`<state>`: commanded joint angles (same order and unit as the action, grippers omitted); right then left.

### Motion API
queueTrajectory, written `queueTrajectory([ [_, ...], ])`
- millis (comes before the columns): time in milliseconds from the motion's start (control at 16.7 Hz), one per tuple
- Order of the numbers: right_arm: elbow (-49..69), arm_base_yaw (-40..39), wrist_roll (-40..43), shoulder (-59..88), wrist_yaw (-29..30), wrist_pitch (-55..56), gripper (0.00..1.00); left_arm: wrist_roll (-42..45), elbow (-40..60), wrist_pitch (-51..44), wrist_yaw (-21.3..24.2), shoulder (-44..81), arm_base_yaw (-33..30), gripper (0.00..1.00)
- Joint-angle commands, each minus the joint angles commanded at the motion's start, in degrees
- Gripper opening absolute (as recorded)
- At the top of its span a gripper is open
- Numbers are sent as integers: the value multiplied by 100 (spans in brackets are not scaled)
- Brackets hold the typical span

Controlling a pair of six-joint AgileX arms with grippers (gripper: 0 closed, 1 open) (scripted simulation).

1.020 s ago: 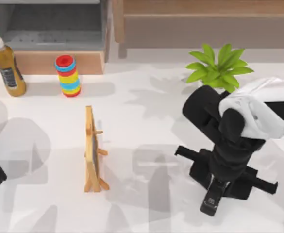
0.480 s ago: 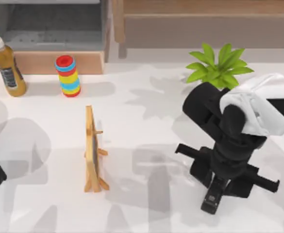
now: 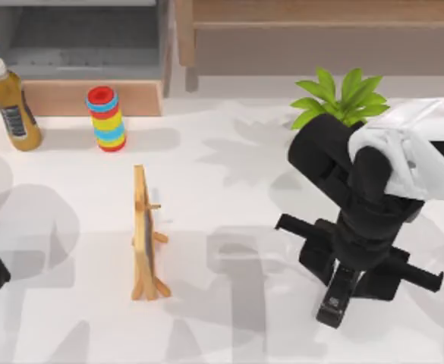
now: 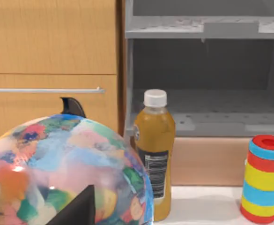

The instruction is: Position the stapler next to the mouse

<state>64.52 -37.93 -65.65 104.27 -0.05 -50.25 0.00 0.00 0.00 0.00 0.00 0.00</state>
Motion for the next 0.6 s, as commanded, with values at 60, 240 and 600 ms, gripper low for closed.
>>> queueTrajectory([
  [60,7,7,10,-8,0,0,0,0,0,0,0,0,0,100],
  [240,82,240,376,-89,-17,-14,0,0,0,0,0,0,0,100],
  [600,119,1368,2379,-90,-125,-74,0,0,0,0,0,0,0,100],
])
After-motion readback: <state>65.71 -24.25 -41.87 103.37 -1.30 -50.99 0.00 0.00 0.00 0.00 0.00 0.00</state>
